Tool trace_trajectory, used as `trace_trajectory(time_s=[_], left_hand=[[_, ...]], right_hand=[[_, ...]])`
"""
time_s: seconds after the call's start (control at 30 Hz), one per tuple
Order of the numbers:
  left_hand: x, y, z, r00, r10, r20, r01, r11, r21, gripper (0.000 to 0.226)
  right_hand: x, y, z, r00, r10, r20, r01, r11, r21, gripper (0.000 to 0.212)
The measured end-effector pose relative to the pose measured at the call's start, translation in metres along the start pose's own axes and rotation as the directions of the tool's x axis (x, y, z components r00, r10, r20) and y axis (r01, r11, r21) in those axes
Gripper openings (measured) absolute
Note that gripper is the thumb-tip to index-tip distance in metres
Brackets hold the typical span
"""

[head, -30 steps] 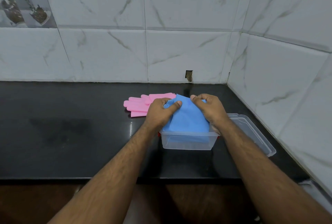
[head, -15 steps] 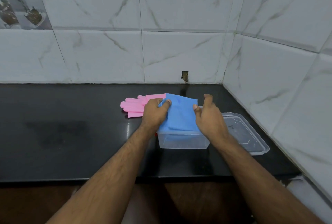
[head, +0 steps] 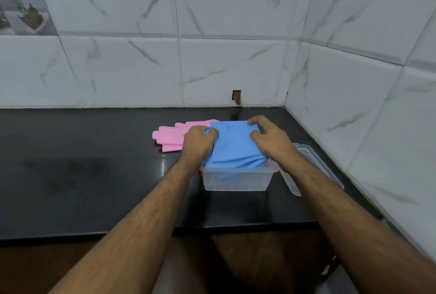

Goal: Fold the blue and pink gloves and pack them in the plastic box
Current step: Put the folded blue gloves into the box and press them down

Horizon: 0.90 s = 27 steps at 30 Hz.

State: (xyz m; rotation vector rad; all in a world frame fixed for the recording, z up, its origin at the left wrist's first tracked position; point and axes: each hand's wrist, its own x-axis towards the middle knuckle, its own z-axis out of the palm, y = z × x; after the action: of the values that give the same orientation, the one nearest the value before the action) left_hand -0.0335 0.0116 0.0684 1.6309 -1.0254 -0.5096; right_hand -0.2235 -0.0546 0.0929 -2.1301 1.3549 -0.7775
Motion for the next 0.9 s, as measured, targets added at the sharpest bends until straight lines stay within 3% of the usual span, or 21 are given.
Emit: trace_trajectory(time_s=[0.13,0.27,0.4,0.53,0.63,0.77,0.9], left_hand=[[0.002,0.004,0.007,0.998,0.062,0.023,-0.066,0.968,0.242,0.042],[0.007,0.005,0.007,0.994,0.052,0.093,-0.082,0.932,0.353,0.040],[0.012,0.014,0.003,0.977,-0.066,0.204,-0.015,0.928,0.372,0.034],[0.017,0.033,-0.004,0.904,-0.292,0.313,0.162,0.910,0.381,0.022],[0.018,0.042,-0.009,0.836,-0.416,0.359,0.254,0.872,0.417,0.028],[0.014,0.049,-0.012,0.786,-0.473,0.397,0.313,0.860,0.404,0.026],[0.004,0.048,-0.003,0.866,-0.370,0.336,0.156,0.839,0.522,0.016]], right_hand=[[-0.005,0.013,0.003,0.999,0.033,-0.006,-0.033,0.995,-0.091,0.025],[-0.011,0.008,0.003,0.996,0.067,-0.051,-0.072,0.993,-0.090,0.031],[-0.014,-0.002,-0.016,0.984,0.121,0.135,-0.092,0.975,-0.204,0.042],[-0.015,-0.008,-0.038,0.933,0.126,0.338,0.025,0.912,-0.410,0.041],[-0.015,-0.009,-0.046,0.897,0.144,0.418,0.017,0.933,-0.358,0.050],[-0.016,-0.001,-0.053,0.858,0.108,0.503,0.002,0.977,-0.213,0.051],[-0.019,0.002,-0.049,0.851,0.042,0.523,0.084,0.973,-0.214,0.046]])
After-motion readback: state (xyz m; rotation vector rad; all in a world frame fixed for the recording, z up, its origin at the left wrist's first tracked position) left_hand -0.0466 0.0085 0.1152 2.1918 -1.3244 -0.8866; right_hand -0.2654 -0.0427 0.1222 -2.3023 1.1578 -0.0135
